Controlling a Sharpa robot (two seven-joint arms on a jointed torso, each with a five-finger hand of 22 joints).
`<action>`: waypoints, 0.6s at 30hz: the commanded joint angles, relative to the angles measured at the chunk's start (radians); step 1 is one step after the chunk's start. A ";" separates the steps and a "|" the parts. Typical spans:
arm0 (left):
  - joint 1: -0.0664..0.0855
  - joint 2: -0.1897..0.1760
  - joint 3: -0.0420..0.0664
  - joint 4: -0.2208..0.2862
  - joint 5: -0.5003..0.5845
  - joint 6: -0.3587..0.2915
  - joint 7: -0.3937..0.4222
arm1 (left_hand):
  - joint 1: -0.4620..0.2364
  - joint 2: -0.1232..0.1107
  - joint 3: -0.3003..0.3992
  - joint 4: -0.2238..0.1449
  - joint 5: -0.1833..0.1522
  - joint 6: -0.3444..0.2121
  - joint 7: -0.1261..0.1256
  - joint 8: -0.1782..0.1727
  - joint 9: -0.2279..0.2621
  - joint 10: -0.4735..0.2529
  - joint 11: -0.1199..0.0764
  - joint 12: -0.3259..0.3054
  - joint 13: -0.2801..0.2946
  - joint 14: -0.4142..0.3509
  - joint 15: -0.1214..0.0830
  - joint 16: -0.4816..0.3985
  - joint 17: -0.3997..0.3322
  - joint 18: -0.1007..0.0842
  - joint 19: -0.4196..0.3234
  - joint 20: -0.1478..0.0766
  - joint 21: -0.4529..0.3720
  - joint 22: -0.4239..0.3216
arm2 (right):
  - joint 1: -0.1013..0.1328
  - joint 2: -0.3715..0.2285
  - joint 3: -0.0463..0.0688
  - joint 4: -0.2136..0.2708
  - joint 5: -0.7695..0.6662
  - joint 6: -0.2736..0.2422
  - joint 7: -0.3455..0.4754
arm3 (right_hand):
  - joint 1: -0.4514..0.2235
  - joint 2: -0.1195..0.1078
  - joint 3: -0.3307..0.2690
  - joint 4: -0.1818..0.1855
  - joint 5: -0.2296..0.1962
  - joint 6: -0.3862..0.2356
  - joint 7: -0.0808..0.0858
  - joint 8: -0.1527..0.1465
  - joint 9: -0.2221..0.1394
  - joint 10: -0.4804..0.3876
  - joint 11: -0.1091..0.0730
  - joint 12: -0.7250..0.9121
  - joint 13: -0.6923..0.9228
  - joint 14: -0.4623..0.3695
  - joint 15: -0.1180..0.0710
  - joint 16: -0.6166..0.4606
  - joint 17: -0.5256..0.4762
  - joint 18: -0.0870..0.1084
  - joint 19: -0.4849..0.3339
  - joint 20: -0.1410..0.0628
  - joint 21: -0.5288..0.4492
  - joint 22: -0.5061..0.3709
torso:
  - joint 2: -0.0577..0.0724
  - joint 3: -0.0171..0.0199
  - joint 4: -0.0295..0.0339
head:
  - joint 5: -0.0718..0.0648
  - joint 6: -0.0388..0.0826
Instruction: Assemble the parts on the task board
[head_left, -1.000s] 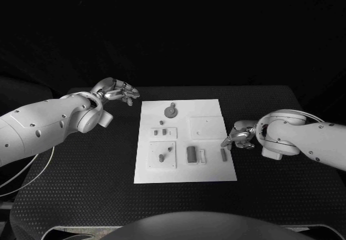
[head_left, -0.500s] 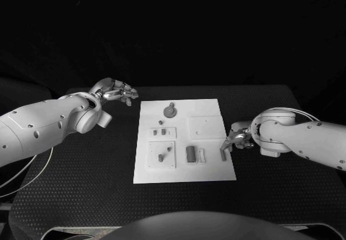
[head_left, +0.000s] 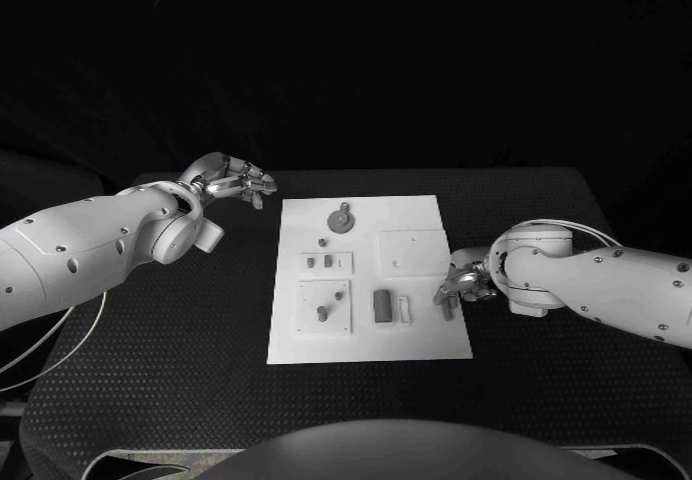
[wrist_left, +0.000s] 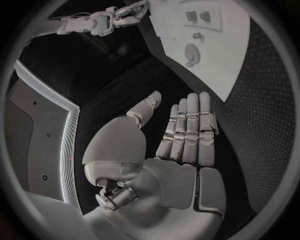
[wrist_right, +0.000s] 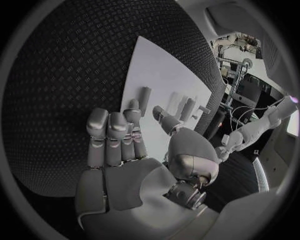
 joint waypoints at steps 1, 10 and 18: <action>0.001 0.000 0.001 0.002 0.006 0.003 0.012 | -0.010 -0.002 0.002 0.002 0.005 0.002 -0.007 0.003 -0.001 -0.005 -0.002 0.006 0.001 0.004 -0.001 -0.007 0.001 0.009 0.007 -0.003 0.004 0.002 | -0.010 0.004 -0.006 0.006 -0.015 0.034 -0.003 | -0.005 0.002 -0.003 0.000 0.000 0.004 0.003 -0.003 -0.007 0.007 0.001 0.002 -0.002 0.004 -0.004 0.000 0.000 0.082 0.005 -0.001 0.005 0.006 | 0.000 -0.0004 -0.0009 | 0.000 -0.002; 0.001 -0.001 0.001 0.003 0.006 0.003 0.010 | -0.011 -0.002 0.002 0.002 0.005 0.002 -0.007 0.003 -0.001 -0.005 -0.002 0.006 0.002 0.004 -0.001 -0.007 0.002 0.009 0.007 -0.003 0.004 0.002 | -0.019 0.020 -0.010 0.005 -0.116 0.075 -0.010 | 0.009 0.010 0.003 -0.025 0.000 0.005 0.002 -0.003 -0.007 0.009 0.000 0.002 -0.002 0.004 -0.005 0.001 0.001 0.082 0.004 -0.001 0.008 0.009 | -0.001 -0.0002 -0.0008 | 0.001 -0.002; 0.001 -0.001 0.001 0.004 0.006 0.007 0.009 | -0.011 -0.002 0.002 0.002 0.005 0.001 -0.007 0.003 -0.001 -0.006 -0.002 0.006 0.002 0.004 -0.001 -0.008 0.002 0.009 0.007 -0.003 0.004 0.002 | -0.043 0.041 -0.015 -0.019 -0.215 0.052 -0.016 | 0.078 0.046 0.014 -0.066 0.000 0.011 0.001 -0.001 -0.004 0.014 -0.001 0.005 -0.002 0.007 -0.005 0.004 0.004 0.082 0.007 -0.002 0.015 0.013 | 0.000 0.0001 -0.0010 | 0.002 0.003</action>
